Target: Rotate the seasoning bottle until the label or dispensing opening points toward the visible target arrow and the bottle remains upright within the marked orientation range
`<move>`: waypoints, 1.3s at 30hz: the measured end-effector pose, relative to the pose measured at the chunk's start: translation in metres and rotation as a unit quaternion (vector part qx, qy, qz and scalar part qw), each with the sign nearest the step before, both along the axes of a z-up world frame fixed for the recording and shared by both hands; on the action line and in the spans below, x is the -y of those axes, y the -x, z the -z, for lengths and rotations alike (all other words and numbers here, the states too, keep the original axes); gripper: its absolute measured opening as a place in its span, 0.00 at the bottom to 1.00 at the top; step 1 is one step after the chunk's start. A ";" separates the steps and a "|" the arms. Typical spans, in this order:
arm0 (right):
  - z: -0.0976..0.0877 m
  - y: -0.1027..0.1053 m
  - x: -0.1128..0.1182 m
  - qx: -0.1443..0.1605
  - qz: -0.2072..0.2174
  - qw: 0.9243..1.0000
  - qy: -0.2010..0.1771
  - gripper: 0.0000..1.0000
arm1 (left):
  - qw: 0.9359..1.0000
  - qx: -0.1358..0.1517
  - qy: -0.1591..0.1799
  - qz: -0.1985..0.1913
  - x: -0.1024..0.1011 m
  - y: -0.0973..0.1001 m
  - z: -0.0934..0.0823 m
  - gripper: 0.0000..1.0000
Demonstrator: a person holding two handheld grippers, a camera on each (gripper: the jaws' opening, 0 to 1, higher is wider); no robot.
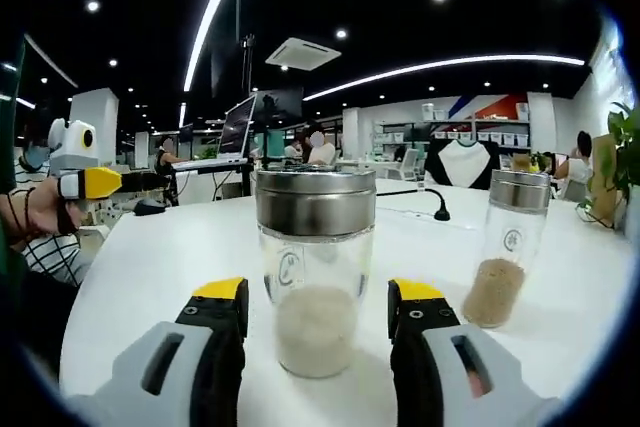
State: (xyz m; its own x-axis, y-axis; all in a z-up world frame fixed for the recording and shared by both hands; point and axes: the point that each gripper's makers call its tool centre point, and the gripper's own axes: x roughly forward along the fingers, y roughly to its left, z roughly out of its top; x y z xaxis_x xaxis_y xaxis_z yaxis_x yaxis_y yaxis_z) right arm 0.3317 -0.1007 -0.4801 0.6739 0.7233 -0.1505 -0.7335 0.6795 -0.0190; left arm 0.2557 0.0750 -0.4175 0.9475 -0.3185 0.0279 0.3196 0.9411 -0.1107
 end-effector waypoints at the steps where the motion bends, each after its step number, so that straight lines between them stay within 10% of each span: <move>1: 0.000 0.001 0.001 0.001 0.012 1.000 -0.003 0.57 | 1.000 0.004 0.006 0.003 0.000 0.000 -0.001 0.99; 19: -0.012 -0.016 -0.002 -0.006 0.191 0.981 -0.035 0.51 | 1.000 -0.013 0.004 0.000 -0.001 0.000 0.008 1.00; 27: -0.012 -0.019 0.011 -0.004 0.286 0.958 0.012 0.49 | 1.000 -0.013 -0.001 0.002 -0.002 0.001 0.009 1.00; 39: -0.015 -0.027 0.006 0.003 0.284 0.959 -0.002 0.41 | 1.000 -0.015 -0.001 0.001 -0.003 0.002 0.008 0.99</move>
State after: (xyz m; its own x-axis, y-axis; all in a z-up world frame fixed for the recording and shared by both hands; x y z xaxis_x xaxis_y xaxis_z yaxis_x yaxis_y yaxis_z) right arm 0.3588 -0.1071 -0.4653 0.9602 0.2396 -0.1437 -0.2446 0.9695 -0.0176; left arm 0.2535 0.0785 -0.4251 0.9475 -0.3199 -0.0009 0.3175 0.9408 -0.1190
